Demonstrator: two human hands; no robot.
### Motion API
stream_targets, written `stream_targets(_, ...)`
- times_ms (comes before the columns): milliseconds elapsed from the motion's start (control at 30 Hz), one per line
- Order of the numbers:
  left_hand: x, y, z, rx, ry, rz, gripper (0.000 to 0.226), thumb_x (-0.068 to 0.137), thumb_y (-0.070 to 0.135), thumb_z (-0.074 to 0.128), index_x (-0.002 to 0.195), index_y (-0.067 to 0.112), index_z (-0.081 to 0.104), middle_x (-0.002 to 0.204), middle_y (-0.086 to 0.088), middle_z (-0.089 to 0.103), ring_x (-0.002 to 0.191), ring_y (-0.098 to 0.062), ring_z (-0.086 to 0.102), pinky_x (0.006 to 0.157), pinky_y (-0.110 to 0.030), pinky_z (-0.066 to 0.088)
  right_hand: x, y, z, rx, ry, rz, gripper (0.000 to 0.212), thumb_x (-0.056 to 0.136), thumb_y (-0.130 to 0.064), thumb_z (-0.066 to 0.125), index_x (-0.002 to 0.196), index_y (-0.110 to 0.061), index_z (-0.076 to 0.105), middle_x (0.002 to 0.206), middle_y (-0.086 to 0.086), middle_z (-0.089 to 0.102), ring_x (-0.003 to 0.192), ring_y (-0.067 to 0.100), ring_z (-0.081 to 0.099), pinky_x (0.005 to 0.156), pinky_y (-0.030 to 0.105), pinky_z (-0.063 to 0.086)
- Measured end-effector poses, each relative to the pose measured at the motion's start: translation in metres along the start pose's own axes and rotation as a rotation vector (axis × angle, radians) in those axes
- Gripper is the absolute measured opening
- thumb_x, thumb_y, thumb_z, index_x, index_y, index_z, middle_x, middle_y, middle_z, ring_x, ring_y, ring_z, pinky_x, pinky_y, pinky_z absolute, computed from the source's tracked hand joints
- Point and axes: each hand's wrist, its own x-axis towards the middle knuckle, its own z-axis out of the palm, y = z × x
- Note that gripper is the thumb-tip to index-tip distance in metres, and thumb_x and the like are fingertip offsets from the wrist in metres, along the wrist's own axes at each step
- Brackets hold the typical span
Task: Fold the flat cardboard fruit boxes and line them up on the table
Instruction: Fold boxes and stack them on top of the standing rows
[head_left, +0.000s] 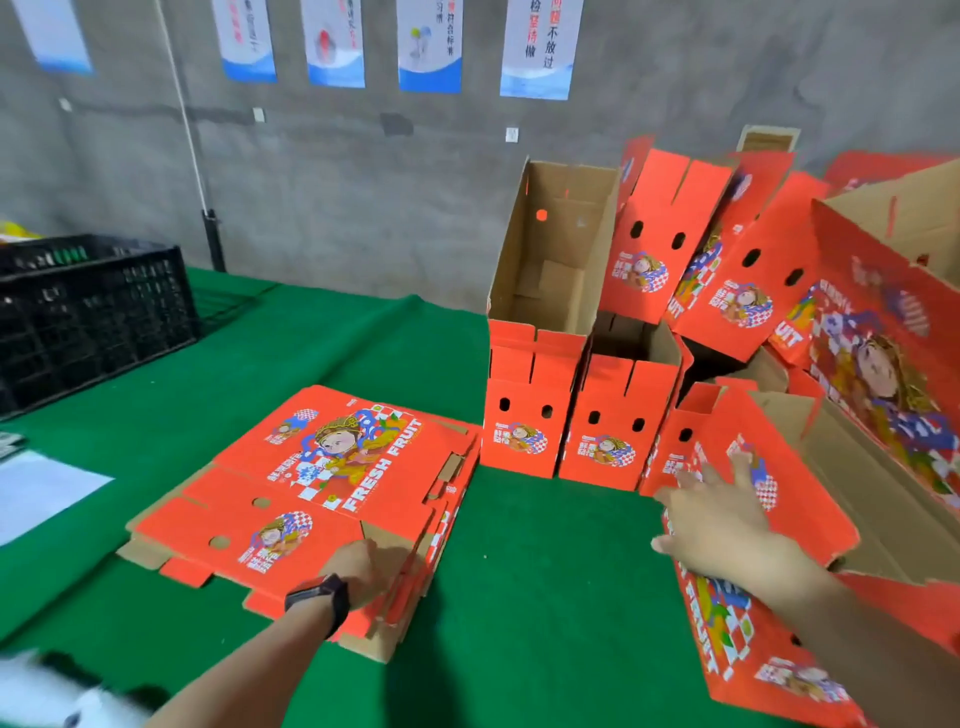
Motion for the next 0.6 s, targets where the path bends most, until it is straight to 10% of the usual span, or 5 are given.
stream_targets(100, 0.014, -0.026, -0.003, 0.070, -0.035, 0.027, 0.026, 0.082, 0.023, 0.056, 0.106, 0.015, 0.062, 0.110, -0.005, 0.065, 0.095, -0.020, 0.063, 0.074, -0.028, 0.053, 0.002, 0.008, -0.010, -0.019, 0.204, 0.041, 0.058, 0.088, -0.055, 0.052, 0.141, -0.031, 0.044, 0.154, 0.010, 0.030, 0.146, 0.034, 0.012, 0.109, 0.062, -0.014)
stream_targets(200, 0.036, -0.037, -0.009, 0.053, -0.059, 0.060, 0.045, 0.075, 0.025, 0.062, 0.118, 0.016, 0.055, 0.121, -0.006, 0.054, 0.104, -0.021, 0.060, 0.083, -0.030, 0.053, -0.004, 0.034, -0.015, 0.001, 0.462, 0.030, 0.064, 0.062, -0.035, 0.086, 0.120, -0.016, 0.068, 0.136, 0.025, 0.051, 0.133, 0.047, 0.038, 0.112, 0.061, -0.006)
stream_targets(400, 0.063, -0.043, -0.004, 0.222, -0.175, 0.112, 0.076, 0.081, 0.044, 0.055, 0.148, 0.036, 0.019, 0.160, 0.006, 0.002, 0.146, -0.029, 0.006, 0.116, -0.053, 0.017, -0.002, 0.034, -0.014, -0.118, 0.185, 0.262, 0.068, 0.089, -0.064, 0.036, 0.150, -0.043, 0.013, 0.162, 0.006, -0.001, 0.145, 0.043, -0.007, 0.095, 0.069, -0.027)
stream_targets(600, 0.063, -0.057, -0.014, 0.444, -0.292, 0.351, 0.088, 0.076, 0.064, 0.056, 0.146, 0.050, 0.006, 0.154, 0.021, -0.017, 0.145, -0.034, -0.007, 0.108, -0.069, 0.019, 0.024, -0.053, -0.016, 0.150, 0.191, -0.036, 0.060, 0.094, -0.051, 0.041, 0.149, -0.036, 0.022, 0.162, 0.003, 0.005, 0.148, 0.028, -0.002, 0.103, 0.060, -0.026)
